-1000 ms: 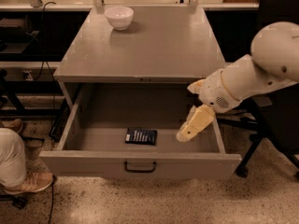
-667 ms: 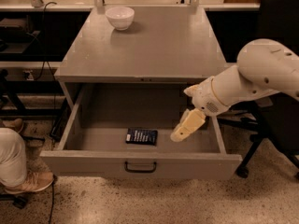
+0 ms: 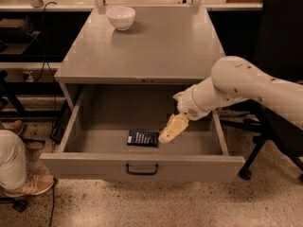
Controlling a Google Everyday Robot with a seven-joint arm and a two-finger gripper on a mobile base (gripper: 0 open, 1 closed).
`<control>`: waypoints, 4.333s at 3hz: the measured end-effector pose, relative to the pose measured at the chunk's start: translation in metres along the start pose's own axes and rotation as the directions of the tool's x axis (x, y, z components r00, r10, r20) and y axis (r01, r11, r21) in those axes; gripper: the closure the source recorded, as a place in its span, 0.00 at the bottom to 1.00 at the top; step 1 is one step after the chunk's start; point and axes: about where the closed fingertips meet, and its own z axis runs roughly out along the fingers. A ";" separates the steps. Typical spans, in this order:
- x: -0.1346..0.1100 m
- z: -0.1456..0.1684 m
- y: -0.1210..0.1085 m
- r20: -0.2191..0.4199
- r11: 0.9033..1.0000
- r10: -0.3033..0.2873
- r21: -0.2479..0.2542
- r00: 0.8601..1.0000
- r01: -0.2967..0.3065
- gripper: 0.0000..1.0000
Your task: Pick rxbar blueberry from top drawer and place on counter
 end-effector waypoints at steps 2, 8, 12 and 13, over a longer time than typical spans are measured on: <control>-0.020 0.066 -0.007 -0.011 0.999 -0.030 -0.021 0.999 0.029 0.00; 0.007 0.165 0.014 -0.091 0.992 -0.085 -0.106 0.992 0.075 0.23; -0.009 0.106 0.002 0.032 0.993 -0.073 -0.094 0.997 0.076 1.00; -0.014 0.051 -0.010 0.135 0.995 -0.060 -0.076 0.989 0.071 1.00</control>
Offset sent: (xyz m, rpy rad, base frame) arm 0.0434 0.0764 -0.0617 -0.0272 0.0030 0.0463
